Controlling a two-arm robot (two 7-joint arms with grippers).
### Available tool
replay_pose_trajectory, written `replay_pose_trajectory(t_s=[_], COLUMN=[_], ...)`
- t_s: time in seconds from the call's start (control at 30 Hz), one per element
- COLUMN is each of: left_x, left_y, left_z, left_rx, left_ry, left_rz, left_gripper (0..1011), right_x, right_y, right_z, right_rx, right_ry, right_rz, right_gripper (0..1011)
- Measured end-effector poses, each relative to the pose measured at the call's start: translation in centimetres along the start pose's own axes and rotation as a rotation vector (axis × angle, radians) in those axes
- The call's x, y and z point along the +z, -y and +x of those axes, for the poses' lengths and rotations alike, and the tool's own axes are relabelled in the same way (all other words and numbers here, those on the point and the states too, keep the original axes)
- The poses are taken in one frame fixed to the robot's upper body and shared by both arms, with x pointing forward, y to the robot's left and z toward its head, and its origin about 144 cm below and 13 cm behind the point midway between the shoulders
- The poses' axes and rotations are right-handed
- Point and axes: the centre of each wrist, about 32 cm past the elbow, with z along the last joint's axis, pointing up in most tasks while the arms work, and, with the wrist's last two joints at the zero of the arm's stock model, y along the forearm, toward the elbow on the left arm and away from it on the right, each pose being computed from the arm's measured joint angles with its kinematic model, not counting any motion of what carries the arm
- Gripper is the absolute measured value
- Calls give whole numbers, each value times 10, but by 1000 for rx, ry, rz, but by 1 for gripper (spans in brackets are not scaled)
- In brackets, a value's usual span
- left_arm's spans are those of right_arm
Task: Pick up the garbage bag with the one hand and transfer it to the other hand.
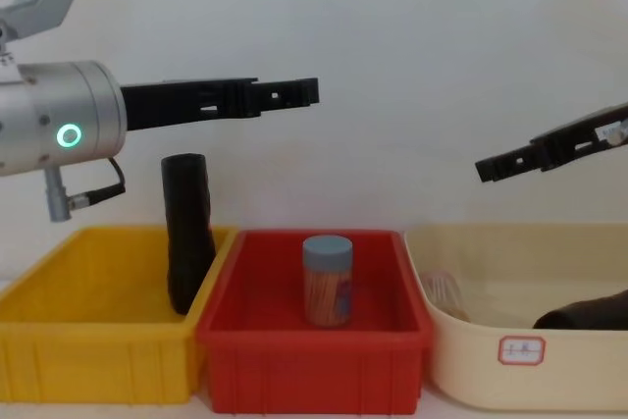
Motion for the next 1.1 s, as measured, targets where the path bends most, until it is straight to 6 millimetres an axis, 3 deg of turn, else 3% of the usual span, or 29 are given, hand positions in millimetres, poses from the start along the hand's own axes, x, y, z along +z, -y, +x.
replay_pose_trajectory(t_s=[0.67,1.1], left_x=[-12,-14], left_y=[22,26], left_z=[3,4], left_rx=[-42,-49], left_ry=[-58,-70], left_rz=[24,29], left_gripper=[1000,1000], right_x=[-18,-24], right_y=[28,39], right_z=[-38,-49], right_rx=[-168,-229], right_ry=[-63,-97], right_rz=[258,334], right_gripper=[1000,1000])
